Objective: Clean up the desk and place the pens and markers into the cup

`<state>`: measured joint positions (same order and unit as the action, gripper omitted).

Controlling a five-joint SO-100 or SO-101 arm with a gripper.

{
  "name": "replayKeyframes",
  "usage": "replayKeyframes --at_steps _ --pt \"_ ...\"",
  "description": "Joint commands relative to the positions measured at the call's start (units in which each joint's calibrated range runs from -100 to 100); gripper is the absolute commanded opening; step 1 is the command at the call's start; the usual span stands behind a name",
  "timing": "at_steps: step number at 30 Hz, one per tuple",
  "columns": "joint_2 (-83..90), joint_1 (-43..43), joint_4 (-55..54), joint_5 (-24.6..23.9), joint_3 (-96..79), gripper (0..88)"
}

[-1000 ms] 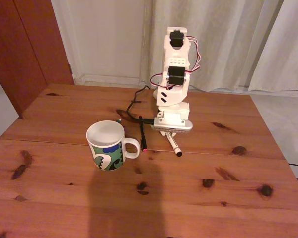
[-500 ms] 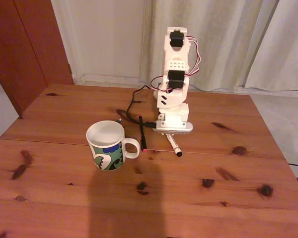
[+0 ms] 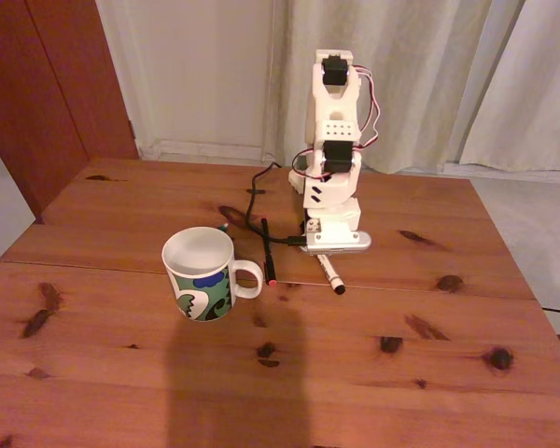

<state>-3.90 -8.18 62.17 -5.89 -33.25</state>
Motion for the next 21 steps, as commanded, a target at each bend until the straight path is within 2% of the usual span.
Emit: replayKeyframes --at_steps 1,10,21 --pt "3.28 0.34 -2.52 0.44 -0.30 12.1" --pt "3.28 0.42 -2.52 0.49 -0.57 11.8" --pt "2.78 0.58 -2.52 2.11 -0.66 0.6"
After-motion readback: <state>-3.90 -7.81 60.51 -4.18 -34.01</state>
